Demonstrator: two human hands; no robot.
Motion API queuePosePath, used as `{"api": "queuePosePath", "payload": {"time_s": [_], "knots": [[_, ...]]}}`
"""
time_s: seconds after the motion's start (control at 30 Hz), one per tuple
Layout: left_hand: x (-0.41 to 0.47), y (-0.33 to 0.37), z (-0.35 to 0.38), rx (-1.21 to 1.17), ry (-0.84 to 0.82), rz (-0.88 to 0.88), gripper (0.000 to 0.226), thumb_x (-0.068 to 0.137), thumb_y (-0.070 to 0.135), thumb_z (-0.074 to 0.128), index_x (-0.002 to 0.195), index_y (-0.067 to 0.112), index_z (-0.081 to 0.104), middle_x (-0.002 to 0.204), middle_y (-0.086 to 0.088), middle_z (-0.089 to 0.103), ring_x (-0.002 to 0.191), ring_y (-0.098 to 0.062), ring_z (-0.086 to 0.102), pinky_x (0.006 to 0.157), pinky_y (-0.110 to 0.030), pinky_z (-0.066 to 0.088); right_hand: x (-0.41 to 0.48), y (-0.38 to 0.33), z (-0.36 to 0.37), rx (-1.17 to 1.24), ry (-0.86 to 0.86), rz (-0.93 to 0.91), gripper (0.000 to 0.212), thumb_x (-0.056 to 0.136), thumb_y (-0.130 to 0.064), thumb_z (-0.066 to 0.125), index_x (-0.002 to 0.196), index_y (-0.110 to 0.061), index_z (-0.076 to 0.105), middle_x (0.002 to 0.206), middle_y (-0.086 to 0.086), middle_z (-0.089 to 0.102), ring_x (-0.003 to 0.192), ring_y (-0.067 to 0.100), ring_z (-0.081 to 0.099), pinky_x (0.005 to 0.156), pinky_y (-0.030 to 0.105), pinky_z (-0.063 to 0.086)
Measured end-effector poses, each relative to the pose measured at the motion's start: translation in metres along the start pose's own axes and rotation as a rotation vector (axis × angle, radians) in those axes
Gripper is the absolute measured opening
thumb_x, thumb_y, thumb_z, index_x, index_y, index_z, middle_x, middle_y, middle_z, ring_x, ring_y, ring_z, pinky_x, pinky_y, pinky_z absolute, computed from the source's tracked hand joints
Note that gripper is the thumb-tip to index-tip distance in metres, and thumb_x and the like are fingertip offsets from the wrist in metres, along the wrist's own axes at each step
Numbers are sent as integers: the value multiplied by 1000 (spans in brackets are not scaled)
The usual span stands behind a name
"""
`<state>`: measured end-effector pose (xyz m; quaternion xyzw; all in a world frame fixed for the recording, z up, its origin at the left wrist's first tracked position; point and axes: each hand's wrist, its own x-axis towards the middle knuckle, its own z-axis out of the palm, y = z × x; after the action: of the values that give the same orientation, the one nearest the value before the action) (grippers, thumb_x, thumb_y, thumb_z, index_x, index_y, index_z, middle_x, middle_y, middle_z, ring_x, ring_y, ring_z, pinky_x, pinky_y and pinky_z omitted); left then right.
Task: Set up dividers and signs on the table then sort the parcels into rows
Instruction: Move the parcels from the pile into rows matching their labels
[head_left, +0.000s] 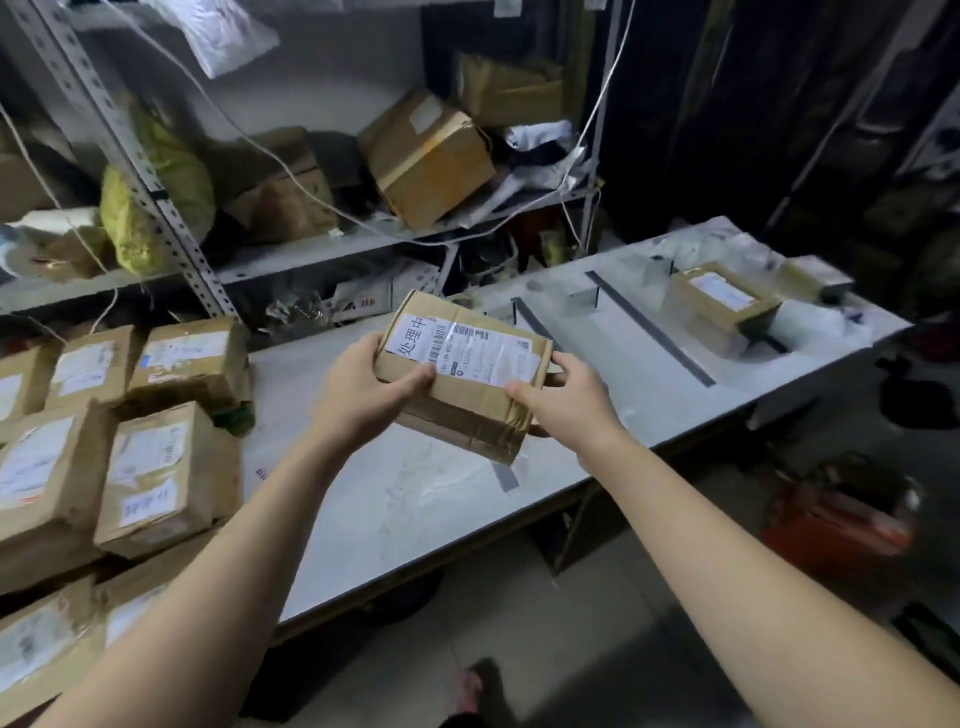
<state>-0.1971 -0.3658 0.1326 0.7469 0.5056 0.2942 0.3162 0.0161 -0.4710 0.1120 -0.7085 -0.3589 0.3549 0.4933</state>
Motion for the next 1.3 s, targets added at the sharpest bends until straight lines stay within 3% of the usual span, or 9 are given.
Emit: {"api": "queuePosePath", "payload": {"time_s": [0.1,0.2,0.33,0.47,0.63,0.73,0.97,1.17,1.3], "knots": [[39,19,31,-25,-71,60,36,85,40,78,115,30,62,102,14,66,89,0,60,71,-21,48,25,7,-28,31,74,21,32,77,-33,81,101,-41,61,103,-16,68,98,11,68,79,43,64],[87,30,63,-28,-181,119,37,85,42,78,115,31,59,100,19,62,89,-1,59,67,-23,48,54,14,-51,94,147,68,45,78,-26,84,114,-33,58,112,-7,68,101,14,69,73,42,65],[163,34,105,6,-348,180,56,82,47,80,129,28,59,113,12,65,98,0,61,76,-20,48,98,23,-71,107,251,165,62,78,-23,86,122,-34,44,114,-3,68,97,14,71,71,35,65],[234,22,151,124,-517,160,64,72,56,82,125,28,60,111,7,69,97,-11,67,89,-36,56,142,44,-75,69,295,276,65,77,-24,87,124,-31,42,108,-2,69,93,14,72,60,23,59],[289,1,198,263,-718,154,49,79,41,86,116,23,59,105,5,66,91,-11,63,82,-26,52,183,91,-59,27,324,435,68,56,-39,91,106,-41,44,111,-2,72,99,17,72,86,41,62],[310,-16,219,381,-818,142,56,79,47,84,122,21,60,112,3,66,100,-17,63,91,-33,51,197,118,-47,73,335,534,70,45,-42,88,98,-40,42,109,-2,72,98,14,71,85,43,62],[320,-36,261,537,-865,183,52,79,51,81,117,21,60,116,1,66,103,-21,61,92,-40,53,213,139,-39,17,376,625,58,69,-15,88,94,-36,40,107,1,67,89,16,70,78,42,64],[323,-42,265,547,-851,157,59,83,52,77,128,20,59,123,0,67,109,-23,63,96,-43,54,222,128,-43,-174,345,622,57,74,-25,88,110,-22,44,102,0,64,87,19,67,67,29,56],[317,-37,249,478,-761,142,83,85,52,76,153,17,43,150,-4,54,135,-25,52,111,-39,43,219,103,-52,-528,310,422,48,87,-37,77,123,-15,54,111,4,65,91,20,59,62,19,42]]}}
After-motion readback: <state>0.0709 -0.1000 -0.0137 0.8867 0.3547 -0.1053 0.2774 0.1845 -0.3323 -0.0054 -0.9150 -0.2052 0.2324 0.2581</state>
